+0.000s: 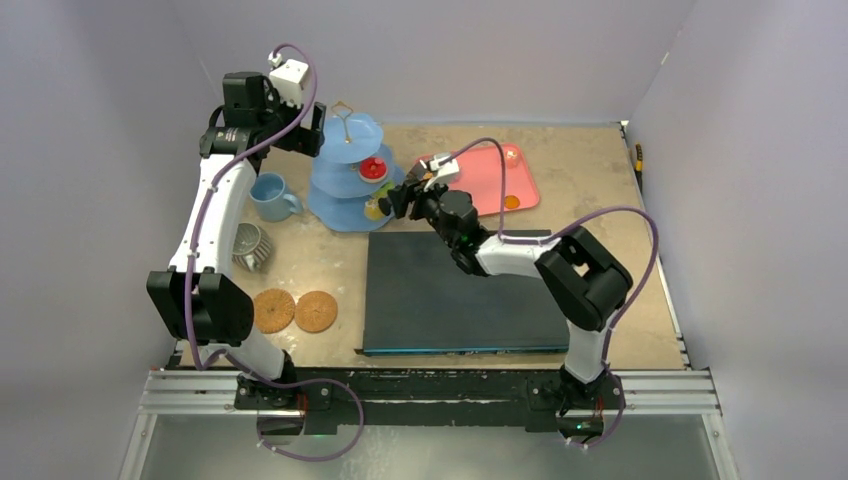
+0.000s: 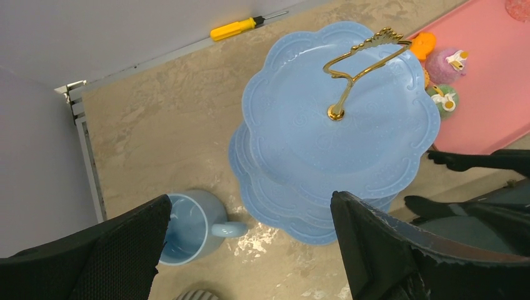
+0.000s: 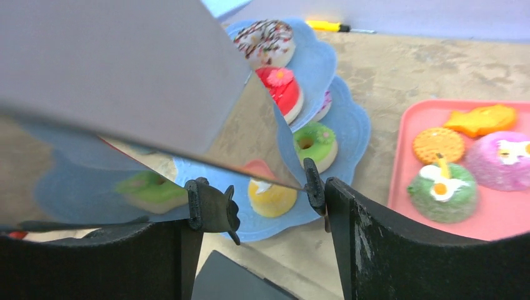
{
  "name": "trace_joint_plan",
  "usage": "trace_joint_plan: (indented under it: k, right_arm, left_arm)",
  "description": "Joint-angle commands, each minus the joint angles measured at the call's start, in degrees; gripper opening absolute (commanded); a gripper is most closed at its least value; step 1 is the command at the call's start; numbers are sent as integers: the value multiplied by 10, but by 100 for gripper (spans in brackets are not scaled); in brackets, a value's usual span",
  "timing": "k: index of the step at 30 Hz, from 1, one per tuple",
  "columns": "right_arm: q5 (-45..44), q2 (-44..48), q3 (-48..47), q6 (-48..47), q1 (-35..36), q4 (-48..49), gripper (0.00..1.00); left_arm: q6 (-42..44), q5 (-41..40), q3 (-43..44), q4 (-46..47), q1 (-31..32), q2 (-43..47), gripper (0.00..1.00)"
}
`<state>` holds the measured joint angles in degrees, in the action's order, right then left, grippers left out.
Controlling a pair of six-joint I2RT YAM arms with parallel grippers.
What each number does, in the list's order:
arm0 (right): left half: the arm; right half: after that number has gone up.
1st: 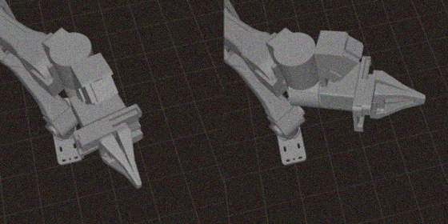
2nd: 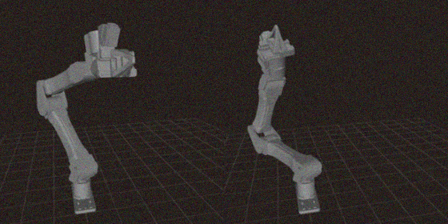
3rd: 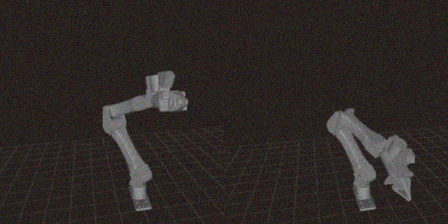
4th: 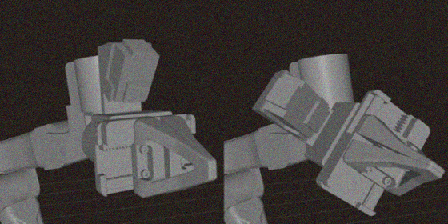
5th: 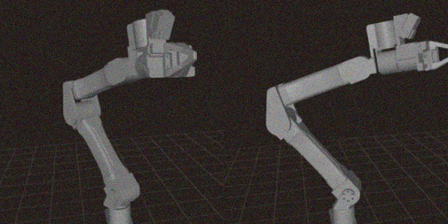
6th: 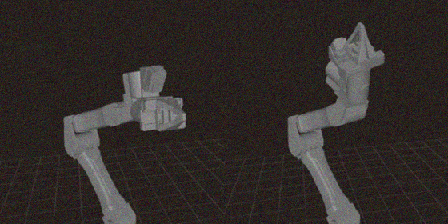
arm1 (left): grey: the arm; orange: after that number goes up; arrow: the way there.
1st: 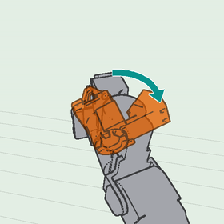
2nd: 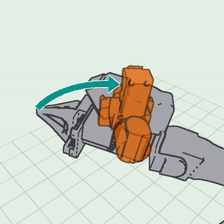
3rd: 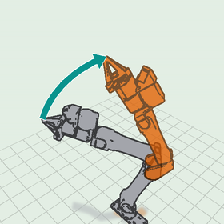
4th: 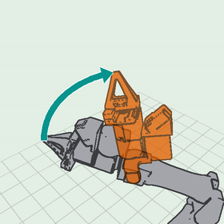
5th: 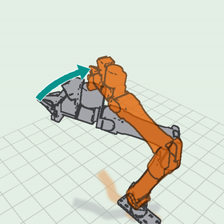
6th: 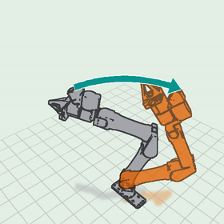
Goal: Serve the afternoon tea
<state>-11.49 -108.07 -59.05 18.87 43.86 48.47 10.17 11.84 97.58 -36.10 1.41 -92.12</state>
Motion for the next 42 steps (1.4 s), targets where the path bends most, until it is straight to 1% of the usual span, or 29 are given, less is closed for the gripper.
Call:
trace_joint_plan:
  k: [1, 5, 8, 11, 20, 24, 28, 31, 33, 38, 42]
  right_arm:
    - [-21, 43, 21, 4, -38, 10, 70]
    - [-27, 47, 18, -8, -80, -8, 70]
    - [-33, 29, -3, -23, -104, -36, 70]
    - [-32, 10, -17, -38, -118, -40, 70]
    - [-13, -48, -73, -60, -129, -49, 70]
    - [-8, -72, -100, -66, -132, -53, 68]
    - [1, -87, -114, -65, -136, -53, 63]
    - [11, -87, -111, -65, -136, -51, 53]
    - [14, -81, -102, -65, -136, -44, 48]
    - [0, -44, -73, -77, -135, -25, 44]
    - [11, 12, -41, -67, -129, -27, 43]
  left_arm:
    - [2, 9, -4, 17, -1, 22, 99]
    - [1, 8, -4, 18, 0, 24, 99]
    - [1, 11, -3, 19, 0, 23, 99]
    - [0, 13, -2, 18, -1, 21, 99]
    - [4, 12, -1, 20, -1, 19, 99]
    - [5, 10, -1, 20, -1, 19, 99]
    - [7, 7, -1, 21, -1, 17, 99]
    - [6, 6, 0, 21, -1, 16, 99]
    - [6, 6, 0, 22, -1, 16, 99]
    - [4, 7, 2, 23, -1, 15, 99]
    - [5, 7, 3, 23, -1, 17, 99]
